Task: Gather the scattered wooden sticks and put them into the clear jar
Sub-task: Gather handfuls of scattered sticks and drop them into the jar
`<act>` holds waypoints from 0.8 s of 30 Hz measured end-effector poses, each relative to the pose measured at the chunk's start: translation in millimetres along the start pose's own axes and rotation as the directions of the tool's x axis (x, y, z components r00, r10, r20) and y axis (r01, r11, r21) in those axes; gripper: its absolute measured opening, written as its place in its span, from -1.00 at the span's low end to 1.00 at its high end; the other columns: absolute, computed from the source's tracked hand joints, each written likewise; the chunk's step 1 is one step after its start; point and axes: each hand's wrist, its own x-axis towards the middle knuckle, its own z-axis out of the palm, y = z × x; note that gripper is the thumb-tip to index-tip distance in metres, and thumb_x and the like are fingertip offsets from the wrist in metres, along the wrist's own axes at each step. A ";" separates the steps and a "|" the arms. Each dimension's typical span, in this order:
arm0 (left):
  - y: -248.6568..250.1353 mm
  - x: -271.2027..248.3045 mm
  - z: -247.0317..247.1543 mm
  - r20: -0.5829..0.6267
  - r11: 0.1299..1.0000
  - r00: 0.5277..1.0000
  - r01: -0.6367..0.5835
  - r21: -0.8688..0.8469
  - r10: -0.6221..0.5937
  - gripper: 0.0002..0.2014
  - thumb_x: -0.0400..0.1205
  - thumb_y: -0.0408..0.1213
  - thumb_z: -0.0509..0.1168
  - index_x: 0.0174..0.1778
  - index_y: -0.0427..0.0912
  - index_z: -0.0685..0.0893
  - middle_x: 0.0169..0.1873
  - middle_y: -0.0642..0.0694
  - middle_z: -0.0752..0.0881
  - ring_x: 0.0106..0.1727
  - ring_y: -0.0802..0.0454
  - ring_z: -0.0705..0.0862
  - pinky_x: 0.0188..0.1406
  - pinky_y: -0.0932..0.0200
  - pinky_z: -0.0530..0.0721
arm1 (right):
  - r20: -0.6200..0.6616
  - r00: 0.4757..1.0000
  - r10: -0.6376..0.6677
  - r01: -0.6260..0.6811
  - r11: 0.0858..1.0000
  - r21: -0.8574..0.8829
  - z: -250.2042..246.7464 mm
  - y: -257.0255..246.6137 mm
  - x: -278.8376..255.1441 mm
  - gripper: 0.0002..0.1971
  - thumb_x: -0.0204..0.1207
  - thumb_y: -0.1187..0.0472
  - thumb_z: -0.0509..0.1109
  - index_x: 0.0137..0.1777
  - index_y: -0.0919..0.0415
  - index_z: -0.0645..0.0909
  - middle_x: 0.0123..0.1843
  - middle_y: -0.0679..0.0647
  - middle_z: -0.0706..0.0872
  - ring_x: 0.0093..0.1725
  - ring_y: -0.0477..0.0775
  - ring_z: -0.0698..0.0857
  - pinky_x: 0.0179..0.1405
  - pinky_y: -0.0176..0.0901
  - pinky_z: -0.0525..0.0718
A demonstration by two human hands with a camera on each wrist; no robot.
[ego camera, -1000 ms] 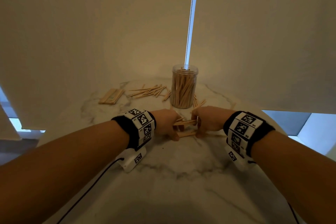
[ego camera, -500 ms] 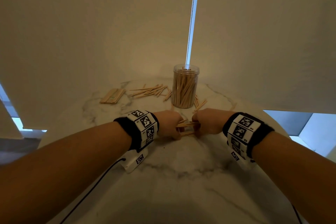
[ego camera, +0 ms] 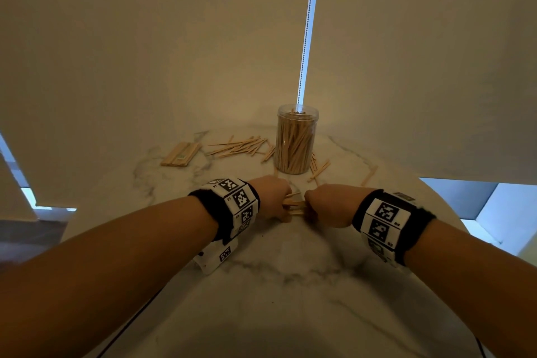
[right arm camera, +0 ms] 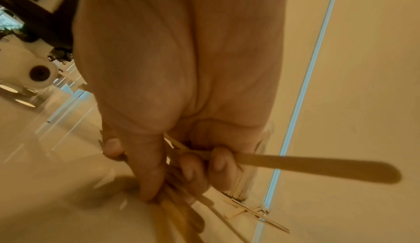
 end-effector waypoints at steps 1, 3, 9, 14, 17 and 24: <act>-1.7 0.6 -0.6 -0.005 1.000 1.000 0.013 -0.005 -0.013 -0.65 0.60 -0.01 0.46 0.15 -0.19 0.72 0.03 -0.15 0.77 -0.08 -0.05 0.65 -0.10 0.13 0.53 | 0.003 1.000 -0.003 0.003 1.000 0.013 -1.9 -0.6 -1.0 -0.75 0.69 0.16 0.24 0.27 0.26 0.59 0.06 0.18 0.67 -0.09 0.09 0.56 -0.12 -0.15 0.50; -5.8 0.4 -1.7 -0.020 1.000 0.999 0.030 -0.007 -0.030 -0.62 0.58 0.03 0.47 0.15 -0.18 0.72 0.01 -0.14 0.76 -0.08 -0.05 0.65 -0.11 0.13 0.54 | 0.014 1.000 -0.012 0.012 0.999 0.030 -5.6 -1.4 -2.9 -0.77 0.63 0.13 0.31 0.16 0.25 0.64 -0.11 0.11 0.64 -0.17 0.08 0.58 -0.30 -0.20 0.51; -19.1 -5.8 -3.4 -0.014 0.999 1.000 -0.019 0.032 0.020 -0.71 0.67 0.00 0.36 0.08 -0.17 0.74 -0.13 -0.10 0.72 -0.11 -0.05 0.66 -0.14 0.16 0.54 | 0.064 0.997 0.037 -0.040 0.998 0.043 -7.2 -1.3 -4.3 -0.78 0.62 0.08 0.29 -0.10 0.23 0.59 -0.30 0.05 0.55 -0.28 0.08 0.55 -0.47 -0.25 0.44; -49.4 -9.8 -10.5 -0.131 0.998 0.990 0.045 -0.037 -0.049 -0.73 0.78 -0.12 0.19 0.11 -0.20 0.73 -0.03 -0.11 0.78 0.03 -0.09 0.72 0.02 0.07 0.62 | 0.084 0.991 0.106 -0.115 0.988 0.102 -15.0 15.7 -5.8 -0.65 0.77 0.05 0.05 0.09 0.24 0.60 0.06 0.13 0.61 -0.06 0.08 0.51 -0.04 -0.14 0.44; -69.1 -9.8 -17.3 -0.236 0.971 0.965 0.060 -0.229 -0.116 -0.71 0.81 -0.15 0.12 -0.03 -0.15 0.72 -0.23 -0.01 0.80 -0.17 0.08 0.72 -0.04 0.12 0.63 | 0.032 0.986 0.161 -0.164 0.965 0.204 -22.9 27.3 -7.0 -0.69 0.80 0.13 -0.04 0.13 0.20 0.54 0.18 0.14 0.55 0.03 0.03 0.43 0.01 -0.23 0.32; -56.4 -8.7 -31.9 -0.376 0.659 0.855 -0.054 -0.750 -0.357 -0.44 0.72 0.27 0.03 -0.08 -0.20 0.59 -0.33 -0.14 0.54 -0.44 -0.02 0.45 -0.41 0.14 0.51 | -0.162 0.957 0.242 -0.101 0.799 0.593 -37.6 31.2 4.5 -0.70 0.72 0.16 0.02 -0.04 0.25 0.57 -0.05 0.18 0.70 -0.10 0.17 0.64 -0.02 0.05 0.62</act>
